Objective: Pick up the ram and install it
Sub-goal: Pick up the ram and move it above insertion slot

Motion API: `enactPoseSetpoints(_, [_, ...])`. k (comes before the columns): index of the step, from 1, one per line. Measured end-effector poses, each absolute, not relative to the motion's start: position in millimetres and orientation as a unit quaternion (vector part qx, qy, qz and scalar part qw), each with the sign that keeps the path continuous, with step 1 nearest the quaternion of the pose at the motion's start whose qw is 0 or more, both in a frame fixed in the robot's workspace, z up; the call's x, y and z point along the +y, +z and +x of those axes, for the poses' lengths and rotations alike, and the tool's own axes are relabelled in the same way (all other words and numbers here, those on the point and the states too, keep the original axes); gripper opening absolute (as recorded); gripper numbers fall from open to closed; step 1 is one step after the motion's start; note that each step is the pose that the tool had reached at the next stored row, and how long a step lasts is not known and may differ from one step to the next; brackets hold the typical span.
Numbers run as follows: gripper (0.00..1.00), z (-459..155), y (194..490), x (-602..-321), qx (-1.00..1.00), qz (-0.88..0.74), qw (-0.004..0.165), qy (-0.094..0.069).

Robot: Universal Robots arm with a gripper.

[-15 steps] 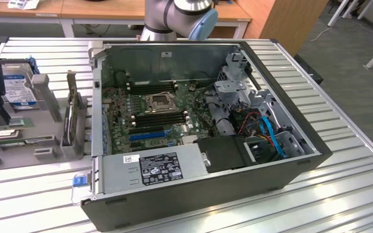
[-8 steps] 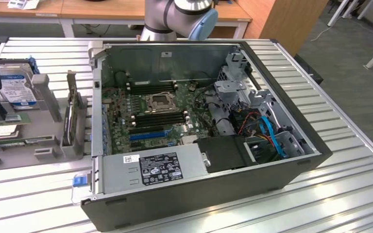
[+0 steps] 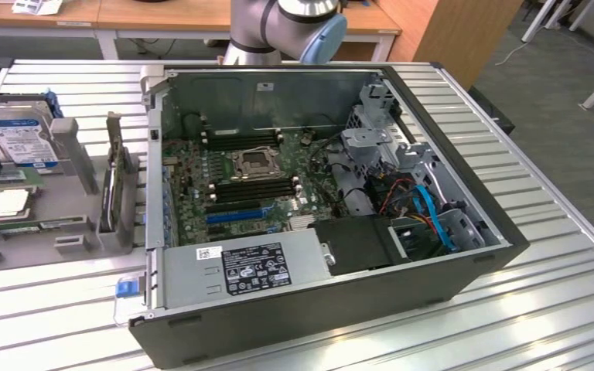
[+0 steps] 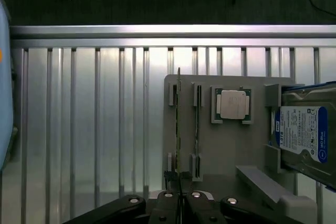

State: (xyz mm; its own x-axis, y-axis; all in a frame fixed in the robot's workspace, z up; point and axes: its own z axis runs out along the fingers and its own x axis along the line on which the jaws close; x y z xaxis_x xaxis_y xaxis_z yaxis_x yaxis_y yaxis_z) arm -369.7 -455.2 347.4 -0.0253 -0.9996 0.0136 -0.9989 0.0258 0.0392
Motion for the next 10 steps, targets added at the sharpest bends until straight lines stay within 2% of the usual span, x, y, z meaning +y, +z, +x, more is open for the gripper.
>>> enactPoseSetpoints(10, [0.12, -369.7, 369.5, -455.2, -0.716, 0.698, 0.019, -0.009])
